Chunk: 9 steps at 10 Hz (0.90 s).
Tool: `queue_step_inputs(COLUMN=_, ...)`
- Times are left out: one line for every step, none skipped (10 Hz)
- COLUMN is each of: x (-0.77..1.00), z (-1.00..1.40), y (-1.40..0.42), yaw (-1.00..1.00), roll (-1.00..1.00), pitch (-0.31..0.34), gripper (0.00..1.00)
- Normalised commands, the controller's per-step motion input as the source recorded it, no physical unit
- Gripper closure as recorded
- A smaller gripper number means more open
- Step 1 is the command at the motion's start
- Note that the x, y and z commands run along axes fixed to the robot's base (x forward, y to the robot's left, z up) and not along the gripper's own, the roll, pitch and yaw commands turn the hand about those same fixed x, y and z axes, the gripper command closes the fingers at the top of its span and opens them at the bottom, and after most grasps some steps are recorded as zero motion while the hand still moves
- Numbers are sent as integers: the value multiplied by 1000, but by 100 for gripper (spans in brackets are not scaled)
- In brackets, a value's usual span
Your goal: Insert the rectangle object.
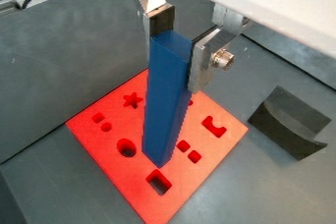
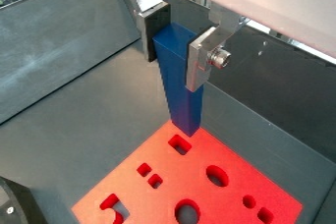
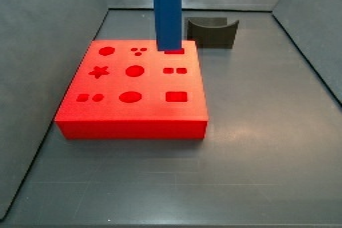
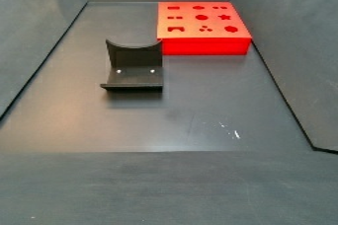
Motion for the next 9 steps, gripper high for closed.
queue_step_inputs(x=0, z=0, y=0, yaw=0, roll=-13, pitch=0, gripper=100)
queue_step_inputs(x=0, z=-43, y=0, yaw=0, roll=19, pitch=0, gripper=100)
queue_step_inputs(x=0, z=0, y=-17, yaw=31, roll=257, pitch=6, gripper=100)
queue_step_inputs(x=120, z=163, y=-143, yaw=74, roll=500, pitch=93, gripper=100)
queue_step_inputs(x=189, z=177, y=-149, yaw=77, roll=500, pitch=136, gripper=100)
queue_step_inputs(x=306, z=146, y=-117, yaw=54, roll=500, pitch=139, gripper=100)
queue_step_inputs(x=543, z=-177, y=-74, yaw=11, roll=383, pitch=111, gripper=100)
queue_step_inputs(x=634, z=-623, y=31, yaw=63, roll=76, pitch=66, gripper=100)
queue_step_inputs(x=566, z=-711, y=77, yaw=197, roll=87, pitch=0, gripper=100)
